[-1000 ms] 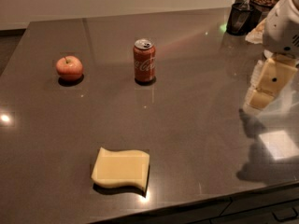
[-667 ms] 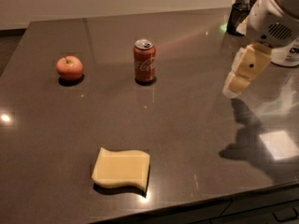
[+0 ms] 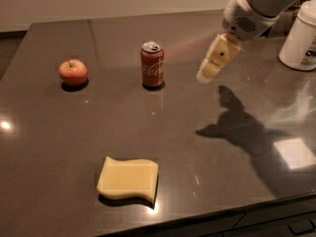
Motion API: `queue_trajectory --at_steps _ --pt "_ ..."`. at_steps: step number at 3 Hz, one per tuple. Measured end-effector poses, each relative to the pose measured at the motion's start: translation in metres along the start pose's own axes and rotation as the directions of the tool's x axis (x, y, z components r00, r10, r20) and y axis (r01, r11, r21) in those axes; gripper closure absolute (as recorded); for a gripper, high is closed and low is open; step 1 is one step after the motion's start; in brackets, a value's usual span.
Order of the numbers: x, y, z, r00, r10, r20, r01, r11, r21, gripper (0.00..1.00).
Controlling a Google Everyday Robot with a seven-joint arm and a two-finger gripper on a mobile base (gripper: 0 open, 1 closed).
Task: Move coke can near sponge
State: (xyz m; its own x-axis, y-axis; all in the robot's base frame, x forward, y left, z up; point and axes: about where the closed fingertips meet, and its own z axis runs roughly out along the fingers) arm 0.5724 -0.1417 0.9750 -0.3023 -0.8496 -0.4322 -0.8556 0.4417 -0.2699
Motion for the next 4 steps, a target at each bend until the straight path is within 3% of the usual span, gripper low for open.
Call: queue_trajectory --at_steps 2,4 --pt "-0.058 -0.013 0.061 0.998 -0.004 0.063 0.006 0.9994 -0.033 0.00" --pt "-0.096 -0.009 0.102 0.994 -0.023 0.108 0.034 0.9946 -0.099 0.00"
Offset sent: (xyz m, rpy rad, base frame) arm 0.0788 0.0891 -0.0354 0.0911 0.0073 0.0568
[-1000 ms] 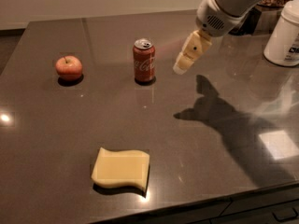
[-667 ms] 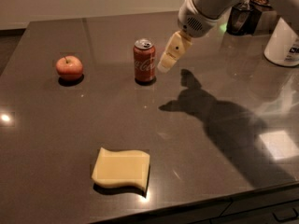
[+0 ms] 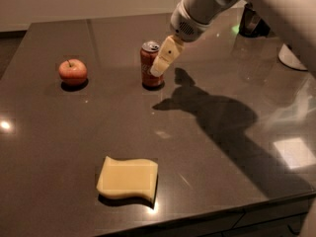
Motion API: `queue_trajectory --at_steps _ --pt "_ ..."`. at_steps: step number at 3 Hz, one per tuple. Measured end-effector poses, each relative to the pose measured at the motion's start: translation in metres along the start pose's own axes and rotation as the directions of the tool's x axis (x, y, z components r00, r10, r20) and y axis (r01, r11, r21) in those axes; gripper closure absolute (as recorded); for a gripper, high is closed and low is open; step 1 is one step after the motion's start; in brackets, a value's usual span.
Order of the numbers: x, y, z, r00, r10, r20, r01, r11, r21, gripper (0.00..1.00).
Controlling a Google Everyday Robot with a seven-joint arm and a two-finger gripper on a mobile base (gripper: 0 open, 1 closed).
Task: Move coke can near sponge
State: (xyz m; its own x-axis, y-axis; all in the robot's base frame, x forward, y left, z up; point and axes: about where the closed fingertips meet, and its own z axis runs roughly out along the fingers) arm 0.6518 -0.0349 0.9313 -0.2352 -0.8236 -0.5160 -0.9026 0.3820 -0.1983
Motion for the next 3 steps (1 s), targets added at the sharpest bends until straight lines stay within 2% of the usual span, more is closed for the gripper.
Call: queue_trajectory --at_steps 1,2,3 --pt "-0.014 0.008 0.017 1.000 -0.017 0.018 0.017 0.9988 -0.045 0.00" --pt "-0.022 0.013 0.023 0.999 -0.027 0.034 0.029 0.9972 -0.069 0.18" --pt "-0.025 0.012 0.025 0.998 -0.032 0.045 0.036 0.9961 -0.081 0.41"
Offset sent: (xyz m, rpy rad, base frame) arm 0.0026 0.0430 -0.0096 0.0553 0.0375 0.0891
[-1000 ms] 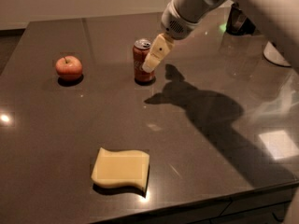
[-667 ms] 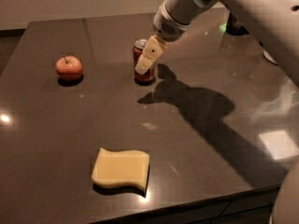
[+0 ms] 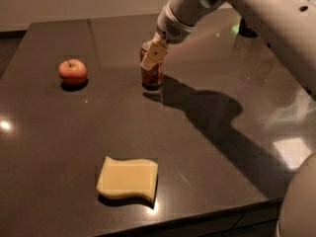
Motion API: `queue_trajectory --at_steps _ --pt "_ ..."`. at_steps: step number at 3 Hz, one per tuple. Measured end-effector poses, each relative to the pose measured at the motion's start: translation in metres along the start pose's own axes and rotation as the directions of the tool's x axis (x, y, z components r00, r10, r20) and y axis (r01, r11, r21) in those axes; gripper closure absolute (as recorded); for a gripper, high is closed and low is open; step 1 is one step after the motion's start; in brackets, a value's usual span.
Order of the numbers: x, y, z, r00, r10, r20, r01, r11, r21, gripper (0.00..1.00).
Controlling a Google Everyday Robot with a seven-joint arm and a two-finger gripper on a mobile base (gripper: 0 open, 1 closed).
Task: Move coke can near sponge
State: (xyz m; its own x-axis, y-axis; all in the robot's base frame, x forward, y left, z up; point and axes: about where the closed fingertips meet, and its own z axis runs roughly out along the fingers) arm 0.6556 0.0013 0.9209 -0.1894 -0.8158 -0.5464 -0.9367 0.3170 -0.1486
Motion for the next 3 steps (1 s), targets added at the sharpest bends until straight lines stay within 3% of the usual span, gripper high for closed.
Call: queue_trajectory --at_steps 1,2,3 --pt "-0.001 0.001 -0.003 1.000 -0.016 0.006 0.016 0.9999 -0.005 0.64" --pt "-0.002 0.013 -0.016 0.998 -0.056 0.020 0.056 0.9984 -0.009 0.95" --pt "-0.001 0.048 -0.043 0.987 -0.155 0.041 0.157 0.9873 -0.026 1.00"
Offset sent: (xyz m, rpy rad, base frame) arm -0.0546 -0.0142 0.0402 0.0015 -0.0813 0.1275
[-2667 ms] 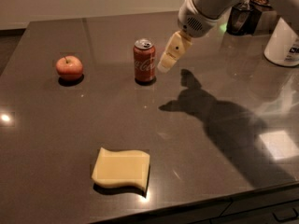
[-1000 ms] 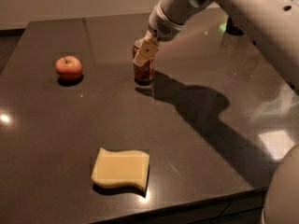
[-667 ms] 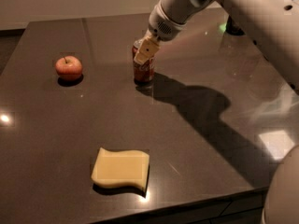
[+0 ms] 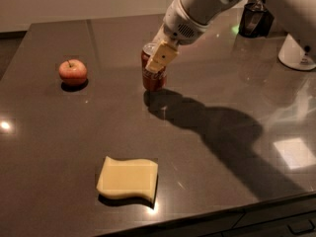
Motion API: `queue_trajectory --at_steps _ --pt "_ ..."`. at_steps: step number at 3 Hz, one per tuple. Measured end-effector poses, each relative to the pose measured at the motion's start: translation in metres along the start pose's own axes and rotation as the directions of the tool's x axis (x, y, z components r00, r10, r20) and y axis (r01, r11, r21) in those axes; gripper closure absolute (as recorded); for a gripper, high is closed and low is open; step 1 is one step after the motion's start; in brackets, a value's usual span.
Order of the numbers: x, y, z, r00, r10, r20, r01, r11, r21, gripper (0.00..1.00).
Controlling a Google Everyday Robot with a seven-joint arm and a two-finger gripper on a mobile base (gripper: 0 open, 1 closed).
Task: Move coke can near sponge
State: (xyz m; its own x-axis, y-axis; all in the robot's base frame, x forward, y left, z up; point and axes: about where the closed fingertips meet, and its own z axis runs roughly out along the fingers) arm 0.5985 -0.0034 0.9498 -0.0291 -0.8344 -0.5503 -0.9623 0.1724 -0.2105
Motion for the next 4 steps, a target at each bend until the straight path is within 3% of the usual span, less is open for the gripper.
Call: queue_trajectory --at_steps 1,2,3,4 --pt "-0.006 0.049 -0.024 0.990 -0.140 0.016 0.141 0.9892 -0.040 1.00" --pt "-0.009 0.082 -0.029 0.972 -0.234 0.031 0.236 0.9672 -0.094 1.00" --pt "-0.007 0.108 -0.029 0.949 -0.313 0.047 0.316 0.9363 -0.153 1.00" --pt "-0.005 0.133 -0.025 0.913 -0.401 0.075 0.407 0.8845 -0.227 1.00"
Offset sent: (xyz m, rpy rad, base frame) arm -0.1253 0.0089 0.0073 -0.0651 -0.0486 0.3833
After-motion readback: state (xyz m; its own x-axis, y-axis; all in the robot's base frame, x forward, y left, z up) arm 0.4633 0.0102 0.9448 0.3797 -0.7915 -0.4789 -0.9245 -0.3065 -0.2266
